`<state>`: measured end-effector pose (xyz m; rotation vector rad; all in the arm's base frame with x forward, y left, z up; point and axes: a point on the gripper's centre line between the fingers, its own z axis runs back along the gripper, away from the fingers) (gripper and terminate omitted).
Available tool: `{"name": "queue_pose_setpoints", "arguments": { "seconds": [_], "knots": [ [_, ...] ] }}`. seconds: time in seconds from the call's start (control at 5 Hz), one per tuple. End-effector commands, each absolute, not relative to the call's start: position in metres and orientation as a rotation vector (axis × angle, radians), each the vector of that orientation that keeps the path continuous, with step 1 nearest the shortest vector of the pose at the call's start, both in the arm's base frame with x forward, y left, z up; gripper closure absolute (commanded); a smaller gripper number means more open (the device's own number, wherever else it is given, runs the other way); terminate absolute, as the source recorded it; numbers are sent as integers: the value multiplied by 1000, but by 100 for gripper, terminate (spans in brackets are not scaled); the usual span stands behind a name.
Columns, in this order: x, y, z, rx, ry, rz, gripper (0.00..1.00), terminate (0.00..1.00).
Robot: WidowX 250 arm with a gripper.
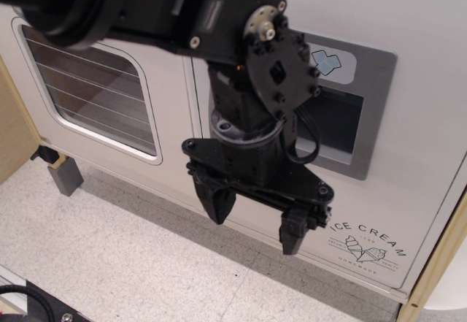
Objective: Open fridge
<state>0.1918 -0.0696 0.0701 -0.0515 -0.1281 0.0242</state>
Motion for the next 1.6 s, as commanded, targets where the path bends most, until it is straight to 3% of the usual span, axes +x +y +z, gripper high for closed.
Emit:
{"name": "queue_pose_setpoints", "arguments": {
  "seconds": [0.0, 0.6, 1.4],
  "knots": [
    [226, -18, 54, 37, -260, 82, 0, 0],
    [273, 27, 36, 25, -356, -55, 0, 0],
    [319, 27, 35, 105, -482, 16, 0, 0]
  ]
}}
